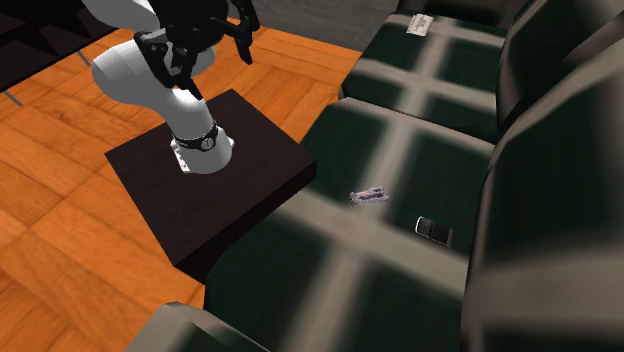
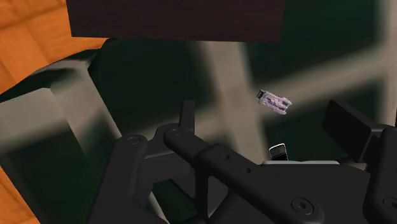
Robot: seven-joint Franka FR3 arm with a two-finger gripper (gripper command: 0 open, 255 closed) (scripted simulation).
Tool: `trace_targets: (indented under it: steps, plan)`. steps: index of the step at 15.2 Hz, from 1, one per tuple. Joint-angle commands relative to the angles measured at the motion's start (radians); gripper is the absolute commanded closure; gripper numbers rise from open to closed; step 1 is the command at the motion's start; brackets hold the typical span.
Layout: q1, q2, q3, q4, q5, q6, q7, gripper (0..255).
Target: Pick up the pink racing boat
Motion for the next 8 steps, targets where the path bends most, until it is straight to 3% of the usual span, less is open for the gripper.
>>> trace_targets:
  steps: [1,8]
  plan:
    - [0.000,0.000,0.000,0.000,0.000,0.000,0.000,0]
    - [0.072,0.103,0.064,-0.125,0.007,0.248,-0.076,0]
